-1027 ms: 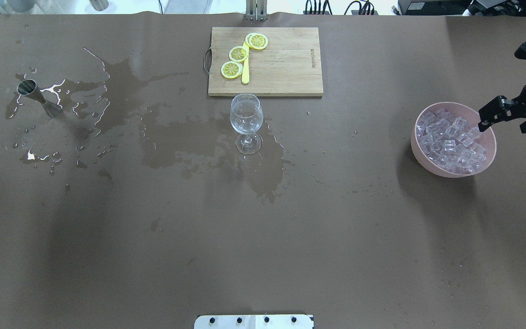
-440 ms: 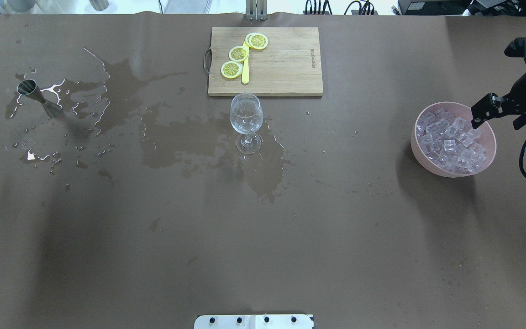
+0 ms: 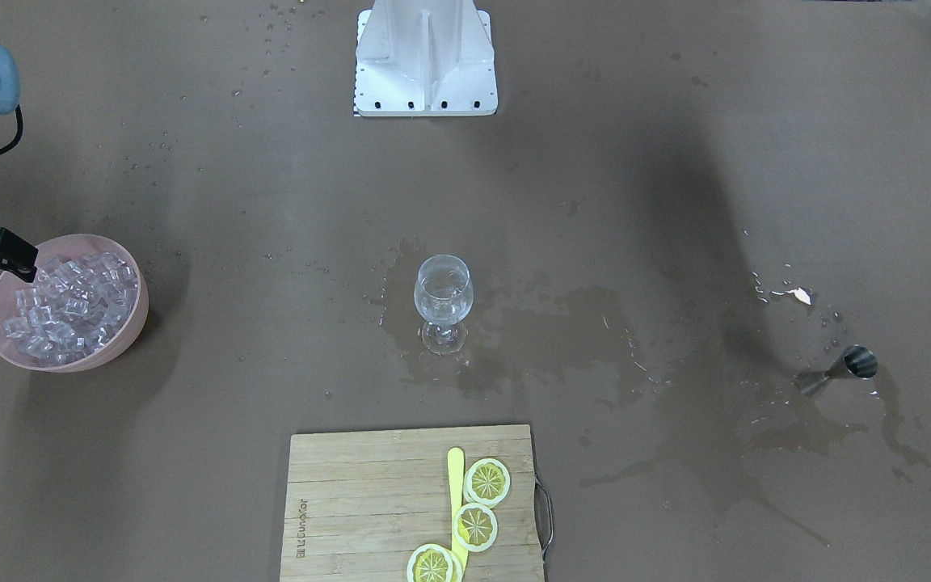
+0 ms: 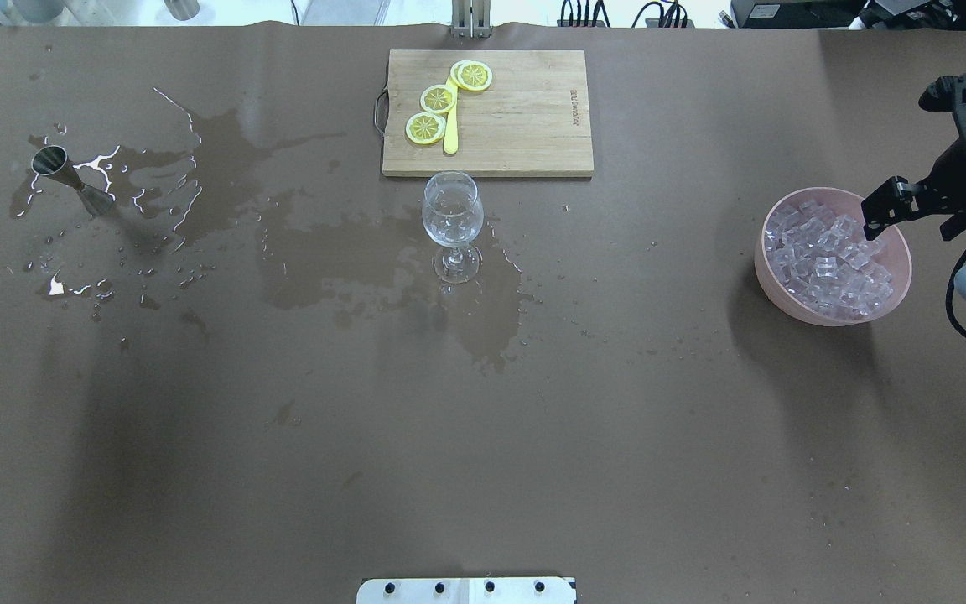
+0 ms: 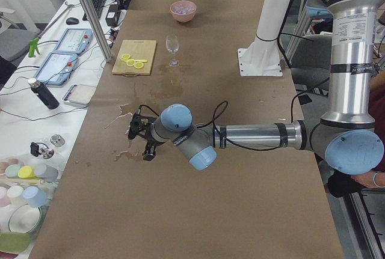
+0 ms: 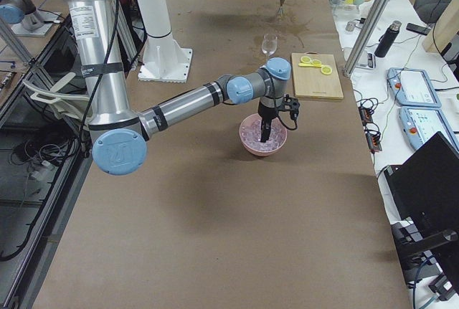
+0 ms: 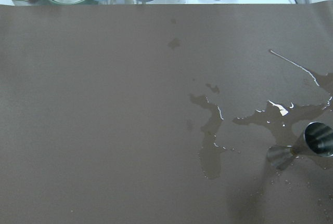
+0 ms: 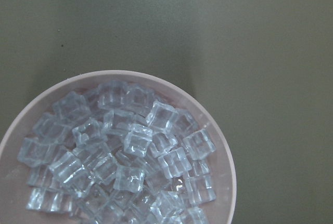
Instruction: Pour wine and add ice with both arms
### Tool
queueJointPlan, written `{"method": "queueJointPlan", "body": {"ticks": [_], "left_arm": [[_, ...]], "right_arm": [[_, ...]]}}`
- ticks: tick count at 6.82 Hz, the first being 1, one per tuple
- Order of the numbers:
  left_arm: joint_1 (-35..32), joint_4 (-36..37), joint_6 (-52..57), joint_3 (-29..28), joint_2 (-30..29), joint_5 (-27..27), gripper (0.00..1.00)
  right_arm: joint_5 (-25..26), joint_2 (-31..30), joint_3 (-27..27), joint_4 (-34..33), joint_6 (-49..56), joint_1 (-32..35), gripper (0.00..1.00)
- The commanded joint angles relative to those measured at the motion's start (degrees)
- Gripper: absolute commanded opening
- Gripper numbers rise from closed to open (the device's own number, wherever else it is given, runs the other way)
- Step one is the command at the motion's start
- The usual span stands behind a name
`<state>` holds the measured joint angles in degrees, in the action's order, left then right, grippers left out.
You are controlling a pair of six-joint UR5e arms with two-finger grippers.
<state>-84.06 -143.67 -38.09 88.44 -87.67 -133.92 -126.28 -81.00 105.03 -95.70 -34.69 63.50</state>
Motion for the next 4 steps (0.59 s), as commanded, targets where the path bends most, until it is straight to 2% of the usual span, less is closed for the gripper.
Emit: {"method": "queueJointPlan", "body": {"ticks": [1, 3, 4], "left_arm": [[5.2, -1.3, -4.2, 0.4, -1.3, 5.8, 0.98], [12.2, -1.6, -8.2, 0.5, -2.8, 14.2, 0.98], [14.1, -1.6, -9.4, 0.7, -2.9, 15.8, 0.98]], "right_arm": [[-0.2, 1.3, 0.0, 0.0, -2.5, -1.7, 0.97], [0.0, 1.3, -0.4, 0.1, -3.1, -3.3, 0.95], [-0.3, 1.4, -0.6, 0.0, -3.2, -3.5, 0.95]]}}
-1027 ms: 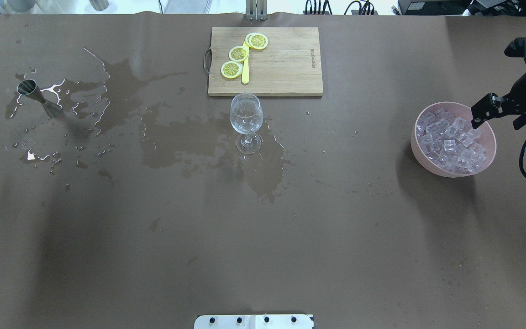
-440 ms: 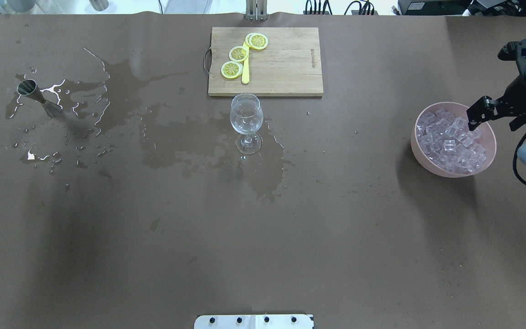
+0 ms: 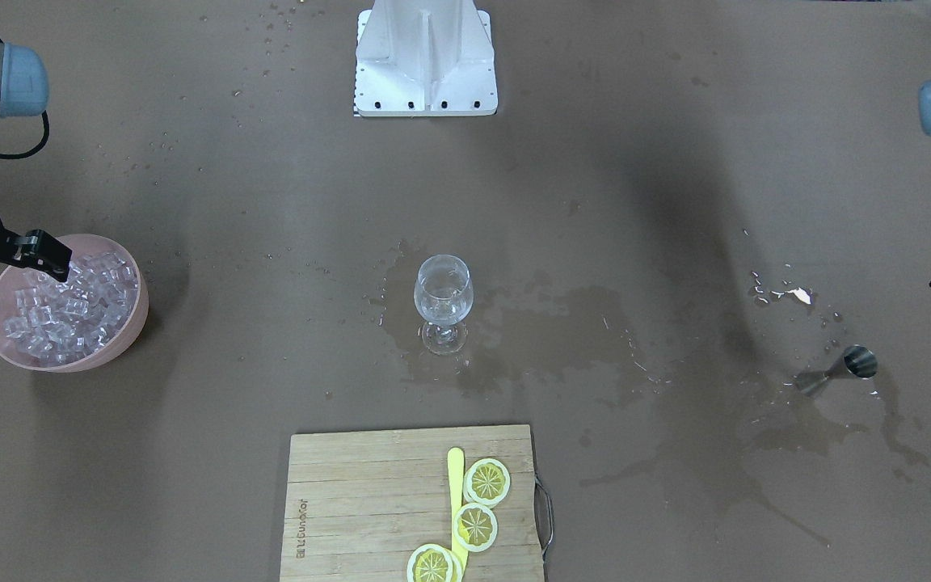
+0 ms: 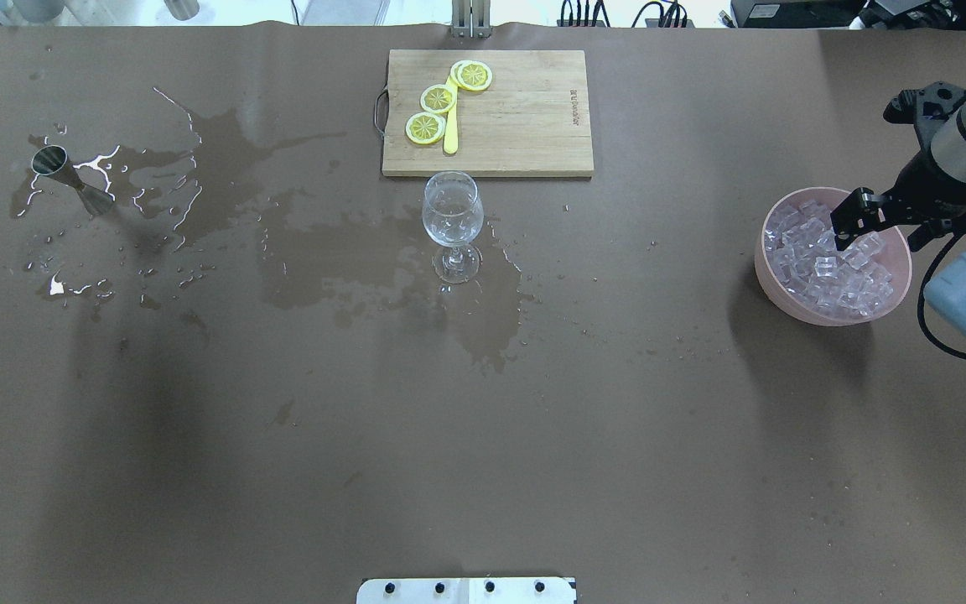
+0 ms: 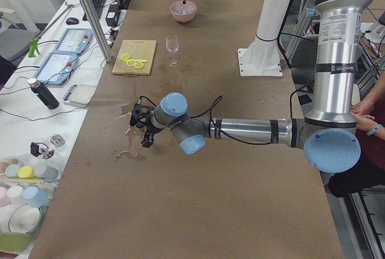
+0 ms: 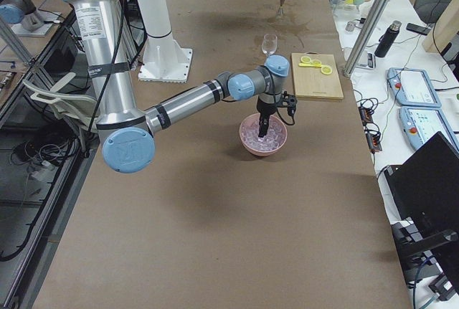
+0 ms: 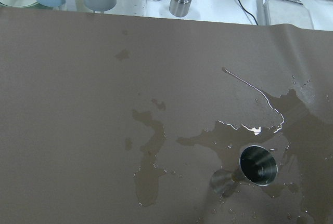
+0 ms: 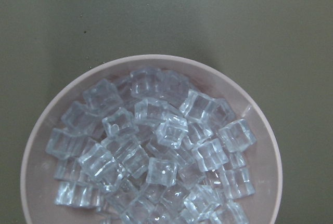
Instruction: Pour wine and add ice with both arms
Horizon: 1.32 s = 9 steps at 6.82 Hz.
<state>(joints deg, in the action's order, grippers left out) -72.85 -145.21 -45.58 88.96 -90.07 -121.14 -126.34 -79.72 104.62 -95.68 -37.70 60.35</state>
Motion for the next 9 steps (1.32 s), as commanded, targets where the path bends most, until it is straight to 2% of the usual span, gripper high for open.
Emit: {"method": "queueJointPlan", "body": {"ticks": [1, 2, 5, 6, 8, 9], "left_arm": [[3.8, -1.6, -2.2, -0.5, -1.2, 3.4, 0.98], [7.1, -2.0, -5.1, -0.5, -2.2, 7.7, 0.98], [11.1, -2.2, -7.4, -1.4, -3.3, 13.3, 0.98], [11.7, -2.4, -7.4, -3.9, -4.8, 14.7, 0.98], [13.1, -9.8, -9.8, -12.5, -8.1, 17.6, 0.98], [13.3, -10.9, -9.8, -13.2, -8.1, 17.6, 0.98]], "right_arm": [[-0.2, 0.2, -0.4, 0.0, -0.2, -0.8, 0.95], [-0.3, 0.5, -0.6, -0.1, -0.4, -0.9, 0.94], [-0.4, 0.5, -1.4, -0.1, -1.6, -2.3, 0.84], [-0.4, 0.9, -3.1, 0.0, -1.5, -2.5, 0.84], [-0.1, 4.8, -7.3, 0.0, -1.2, -2.4, 0.84], [0.2, 7.5, -10.2, -0.1, -1.3, -2.4, 0.83]]}}
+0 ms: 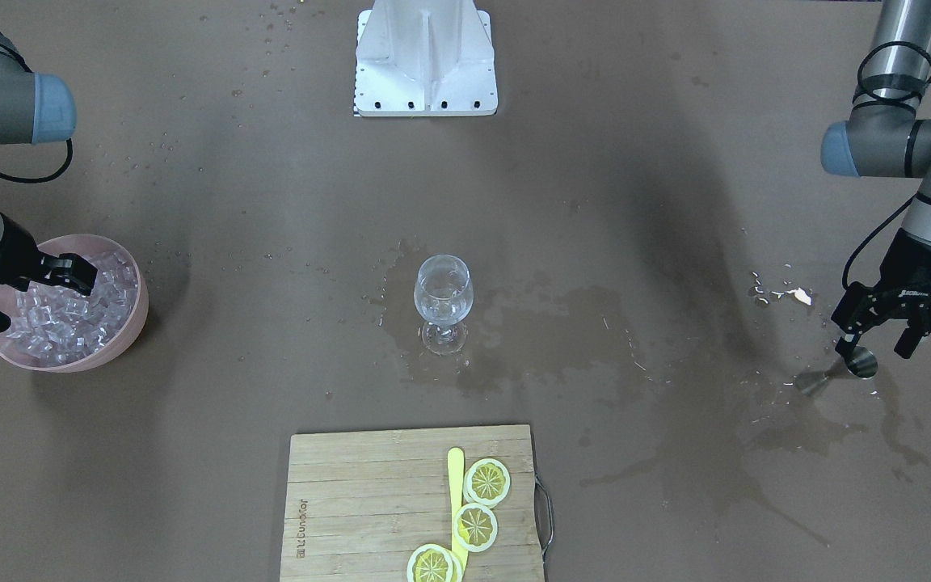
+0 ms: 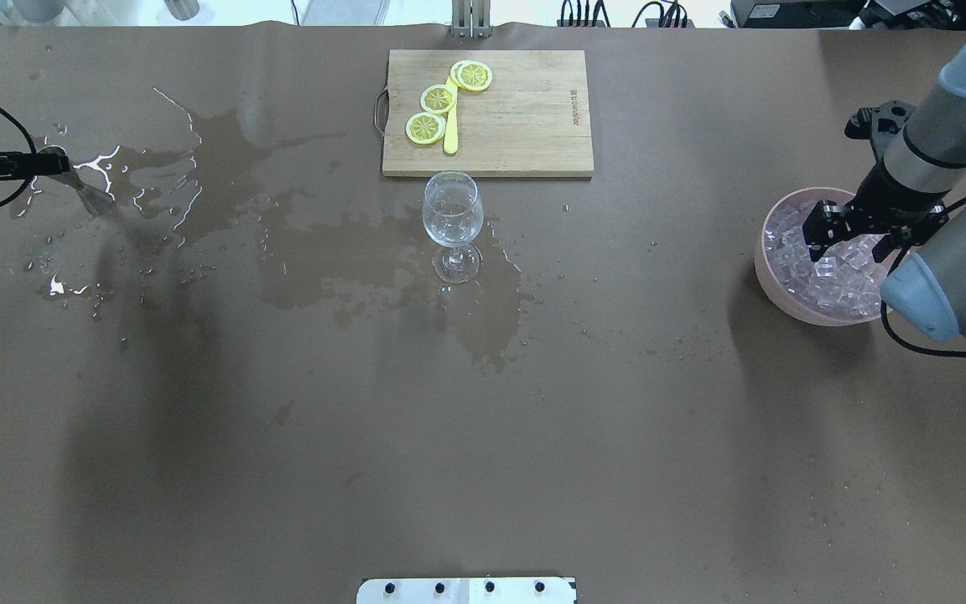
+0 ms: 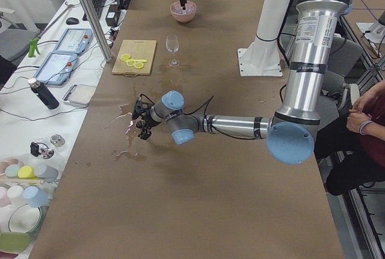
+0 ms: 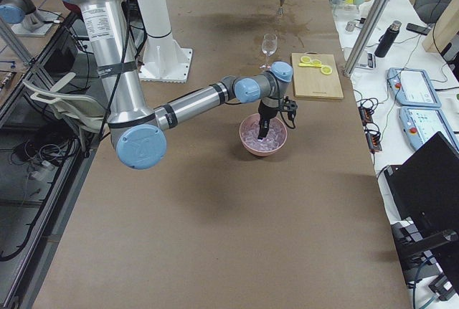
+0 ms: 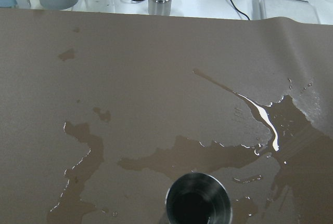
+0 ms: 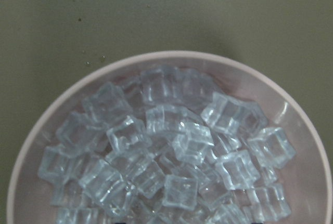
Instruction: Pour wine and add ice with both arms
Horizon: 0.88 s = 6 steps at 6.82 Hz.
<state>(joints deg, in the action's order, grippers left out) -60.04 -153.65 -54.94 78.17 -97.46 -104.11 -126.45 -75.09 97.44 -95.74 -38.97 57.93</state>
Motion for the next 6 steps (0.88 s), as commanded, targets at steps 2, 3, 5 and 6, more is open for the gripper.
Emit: {"method": "queueJointPlan", "body": {"ticks": [2, 3, 5, 6], "left_arm": [[0.5, -2.4, -2.4, -2.1, -1.1, 0.6, 0.98], [1.1, -2.4, -2.6, -2.0, -1.4, 0.7, 0.98], [3.2, -2.6, -5.2, -1.9, -1.6, 3.2, 0.98], [3.4, -3.9, -5.1, -2.6, -1.6, 3.9, 0.98]], "right_arm": [[0.4, 3.3, -4.1, -0.1, -0.2, 0.0, 0.79], [0.4, 2.9, -4.1, -0.1, -0.2, 0.0, 0.77], [0.3, 2.2, -3.5, -0.5, -0.3, -0.1, 0.77], [0.2, 1.7, -3.2, -0.4, -1.4, -0.2, 0.77]]}}
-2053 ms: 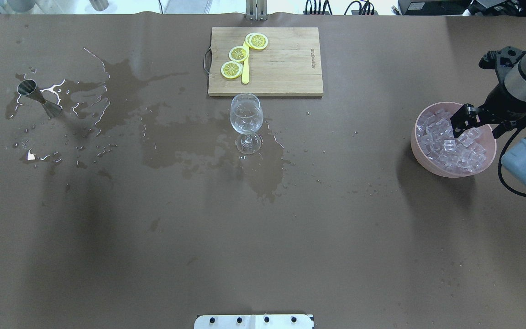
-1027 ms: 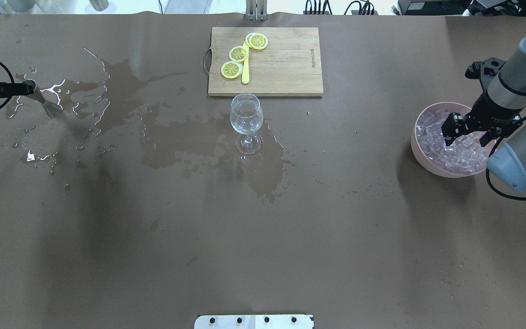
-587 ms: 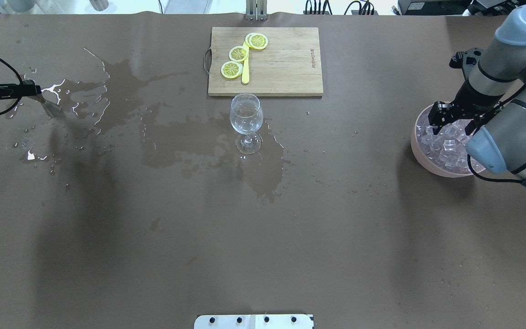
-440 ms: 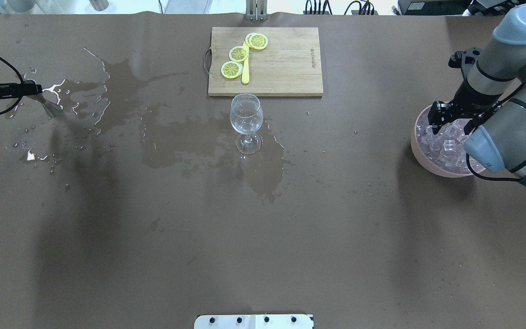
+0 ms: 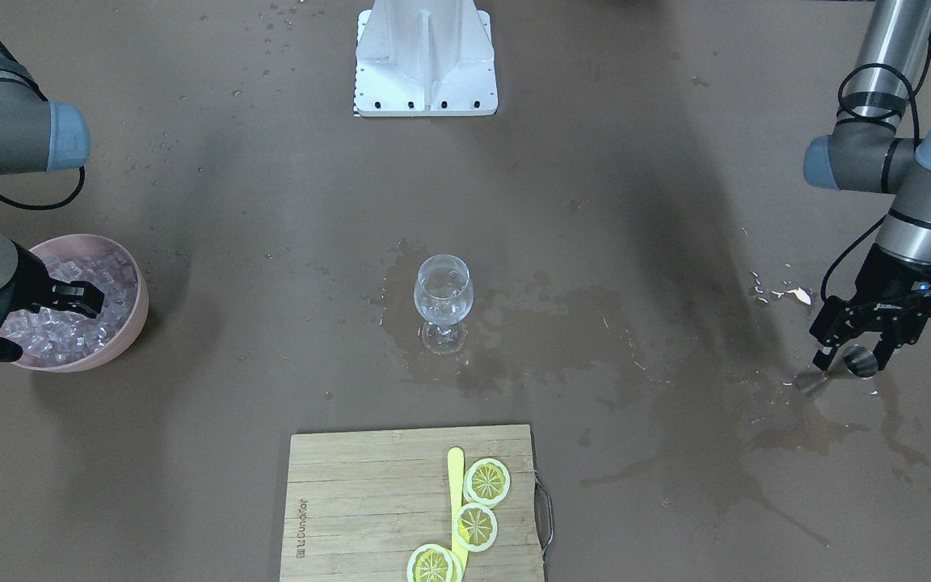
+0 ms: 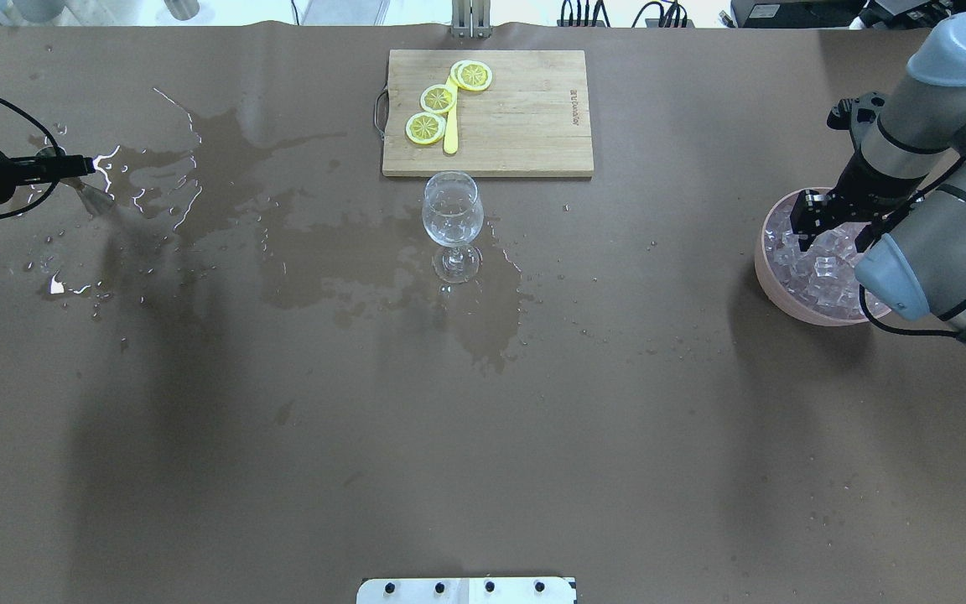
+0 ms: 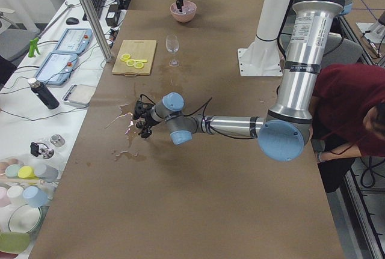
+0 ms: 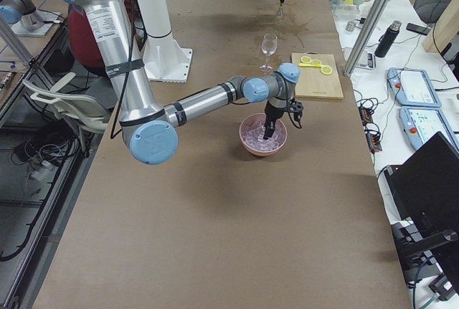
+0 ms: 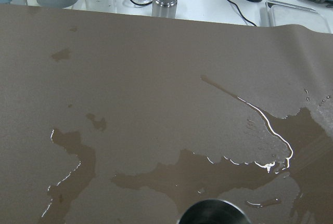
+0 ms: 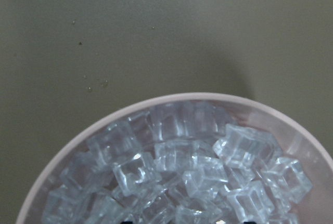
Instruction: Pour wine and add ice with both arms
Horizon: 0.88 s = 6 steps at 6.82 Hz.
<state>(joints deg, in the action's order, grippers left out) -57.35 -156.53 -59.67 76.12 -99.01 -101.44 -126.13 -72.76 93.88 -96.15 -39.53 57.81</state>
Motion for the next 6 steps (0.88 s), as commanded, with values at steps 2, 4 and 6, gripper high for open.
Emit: {"method": "queueJointPlan", "body": {"ticks": [2, 4, 6], "left_arm": [[1.5, -5.3, -0.2, -3.1, 0.5, 3.9, 0.97], [3.5, -5.9, -0.4, -4.0, 0.1, 7.6, 0.97], [4.7, -6.0, -0.4, -4.1, 0.0, 9.6, 0.97]], "right_arm": [[-0.1, -1.9, 0.7, 0.2, -1.3, -0.8, 0.72], [-0.1, -1.9, 0.7, 0.3, -2.4, -1.6, 0.71], [-0.3, -2.6, 0.4, 0.3, -2.5, -1.8, 0.70]]}}
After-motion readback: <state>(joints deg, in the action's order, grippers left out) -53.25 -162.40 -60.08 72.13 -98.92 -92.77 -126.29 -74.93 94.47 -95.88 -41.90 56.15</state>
